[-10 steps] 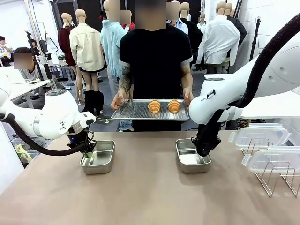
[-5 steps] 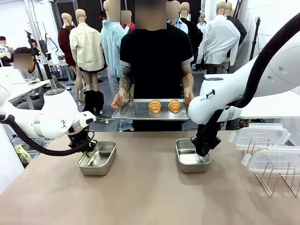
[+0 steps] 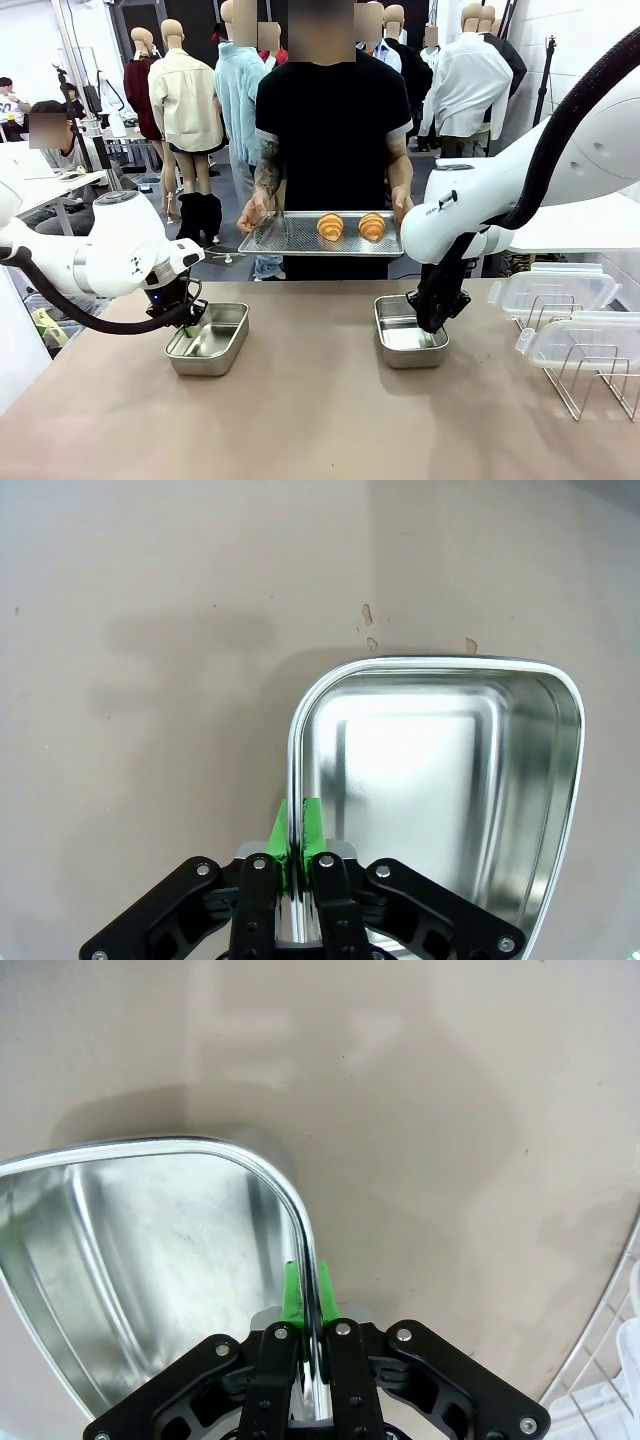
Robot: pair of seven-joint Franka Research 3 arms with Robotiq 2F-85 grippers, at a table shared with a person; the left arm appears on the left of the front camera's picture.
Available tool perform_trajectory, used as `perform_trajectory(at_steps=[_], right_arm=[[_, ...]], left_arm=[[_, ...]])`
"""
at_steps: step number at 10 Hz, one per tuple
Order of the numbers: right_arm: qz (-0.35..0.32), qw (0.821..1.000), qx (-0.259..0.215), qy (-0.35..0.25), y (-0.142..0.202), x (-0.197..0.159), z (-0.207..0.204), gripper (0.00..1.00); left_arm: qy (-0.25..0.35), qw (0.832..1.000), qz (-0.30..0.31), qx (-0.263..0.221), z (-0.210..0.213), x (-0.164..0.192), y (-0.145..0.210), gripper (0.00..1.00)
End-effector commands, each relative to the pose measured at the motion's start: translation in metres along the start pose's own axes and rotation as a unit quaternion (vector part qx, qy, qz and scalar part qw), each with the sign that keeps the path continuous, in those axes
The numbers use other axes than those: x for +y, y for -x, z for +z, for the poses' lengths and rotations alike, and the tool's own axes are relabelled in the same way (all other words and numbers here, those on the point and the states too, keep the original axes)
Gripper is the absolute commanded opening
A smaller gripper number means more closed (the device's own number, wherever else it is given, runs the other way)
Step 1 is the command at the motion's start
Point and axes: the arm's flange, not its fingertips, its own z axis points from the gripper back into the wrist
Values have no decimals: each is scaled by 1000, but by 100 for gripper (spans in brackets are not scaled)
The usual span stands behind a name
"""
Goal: Place the bread in airtight containers.
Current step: Lift both Airtight Container, then once an object is inside an Airtight Container , place the container in the center of the table.
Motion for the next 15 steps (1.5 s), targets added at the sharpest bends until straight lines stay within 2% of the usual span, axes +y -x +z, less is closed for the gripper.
perform_trajectory(at_steps=[1, 15], right_arm=[[2, 1000, -3, -6, 1, -3, -2, 0], [2, 1000, -3, -6, 1, -3, -2, 0]], left_arm=[[-4, 1000, -2, -2, 2, -1, -2, 0], [-4, 1000, -2, -2, 2, -1, -2, 0]])
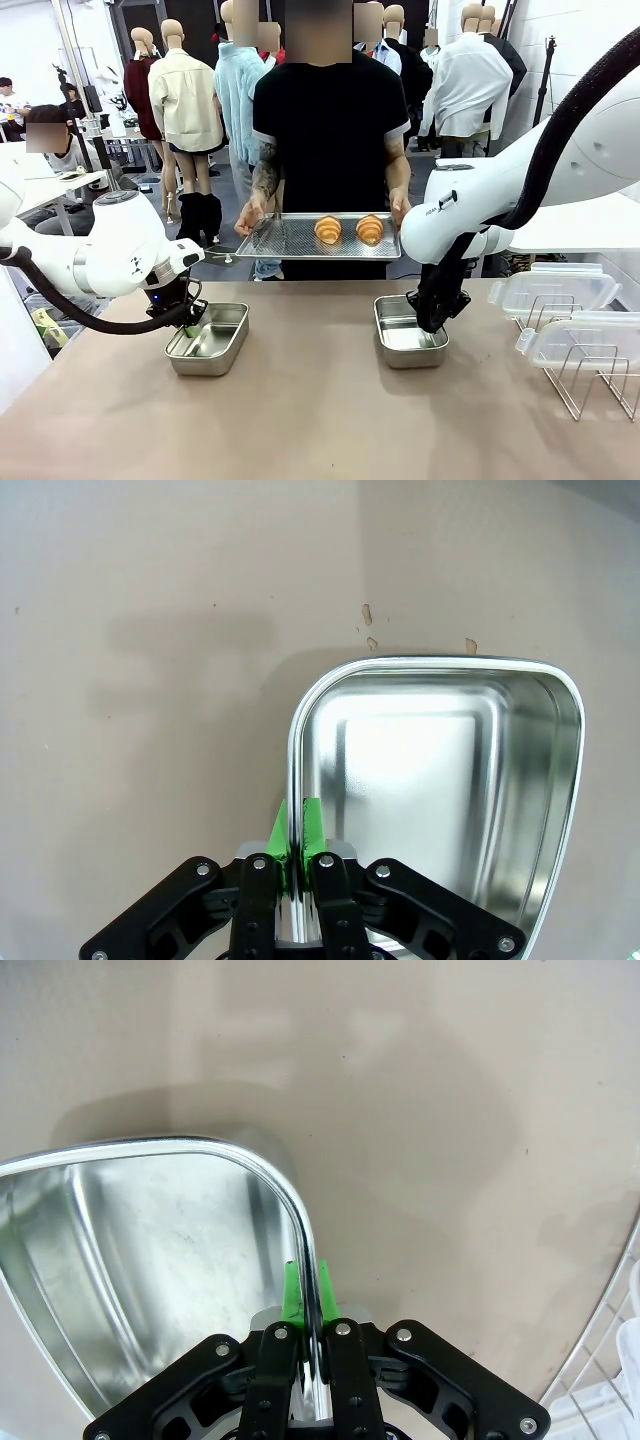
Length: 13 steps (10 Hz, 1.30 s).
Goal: Place the bread in airtight containers.
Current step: Once an object is inside an Airtight Container , place the container in the center of the table.
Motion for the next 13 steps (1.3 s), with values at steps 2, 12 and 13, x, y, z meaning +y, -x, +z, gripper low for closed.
perform_trajectory(at_steps=[2, 12, 13], right_arm=[[1, 1000, -3, -6, 1, -3, -2, 0], [-77, 996, -7, -41, 12, 1, 131, 0], [-80, 996, 2, -34, 9, 2, 133, 0]], left_arm=[[-4, 1000, -2, -3, 2, -1, -2, 0], [-22, 996, -5, -83, 136, -50, 6, 0], [-27, 996, -2, -82, 139, -55, 6, 0]])
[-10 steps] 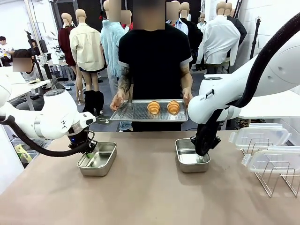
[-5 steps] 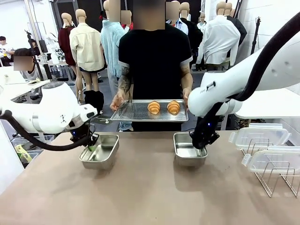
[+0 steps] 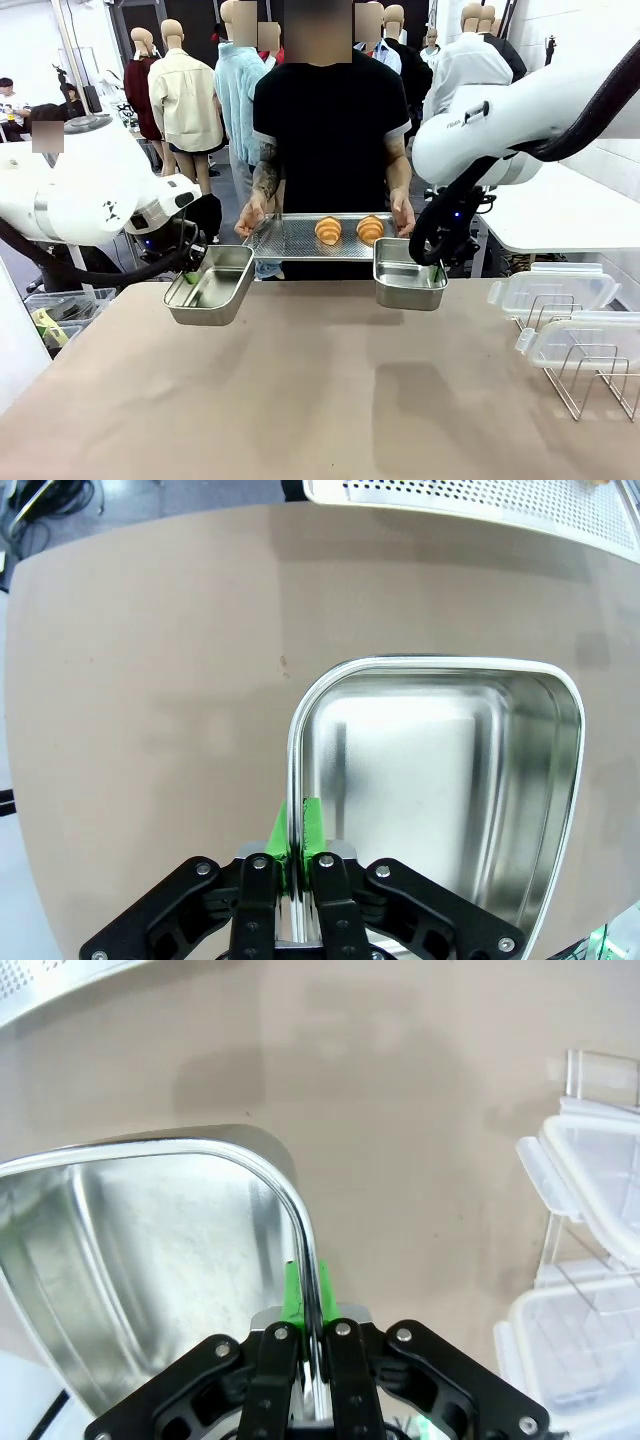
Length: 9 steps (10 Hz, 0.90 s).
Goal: Place the bread in airtight containers.
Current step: Once an object is inside an Airtight Container , place the container in the center of the table.
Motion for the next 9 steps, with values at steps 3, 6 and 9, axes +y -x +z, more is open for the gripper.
perform_trajectory(at_steps=[3, 6, 9], right_arm=[[0, 1000, 0, 0, 0, 0, 0, 0], [0, 1000, 0, 0, 0, 0, 0, 0], [0, 1000, 0, 0, 0, 0, 0, 0]], left_arm=[[0, 1000, 0, 0, 0, 0, 0, 0], [0, 1000, 0, 0, 0, 0, 0, 0], [0, 1000, 0, 0, 0, 0, 0, 0]])
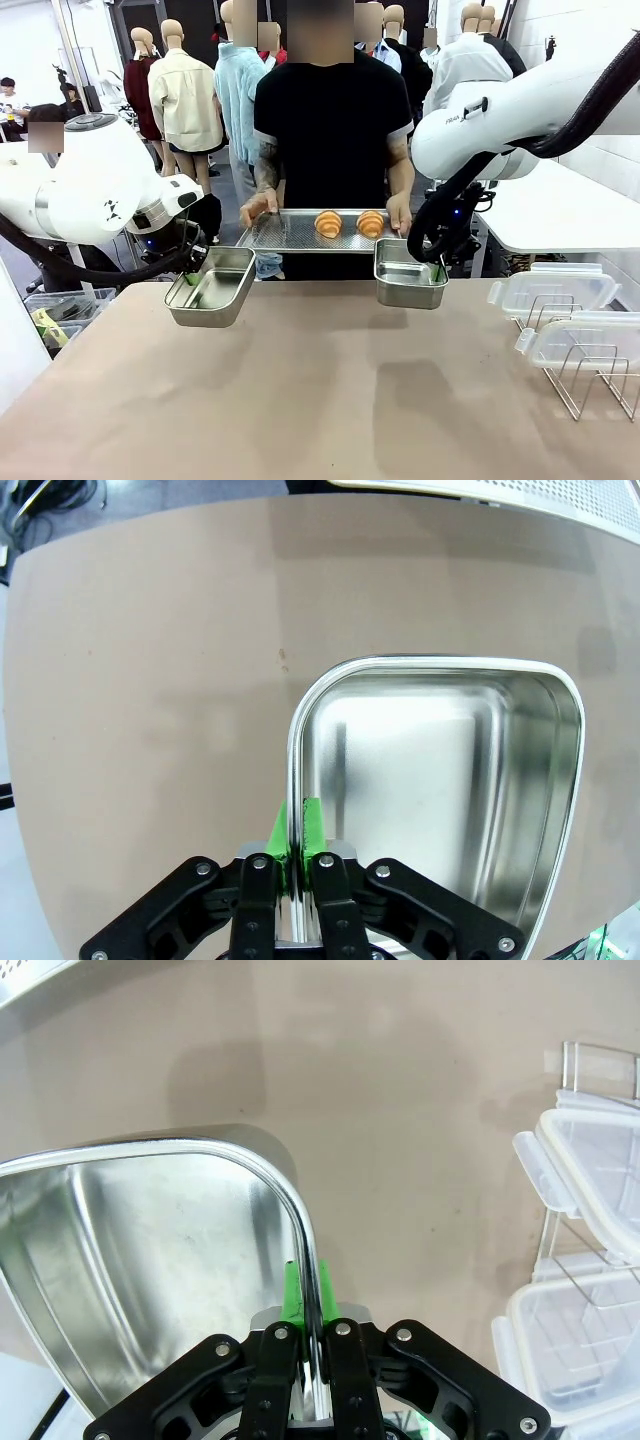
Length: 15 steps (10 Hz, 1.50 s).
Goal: Place the bread in airtight containers.
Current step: Once an object is inside an Airtight Container , place the container in the center of the table.
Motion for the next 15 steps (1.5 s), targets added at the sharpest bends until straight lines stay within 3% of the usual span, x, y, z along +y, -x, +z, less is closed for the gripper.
perform_trajectory(at_steps=[1, 15], right_arm=[[3, 1000, -8, -6, 3, -1, 1, 0], [3, 1000, -8, -6, 3, -1, 1, 0]], left_arm=[[2, 1000, -2, -6, 2, 3, -2, 0], [2, 1000, -2, -6, 2, 3, -2, 0]])
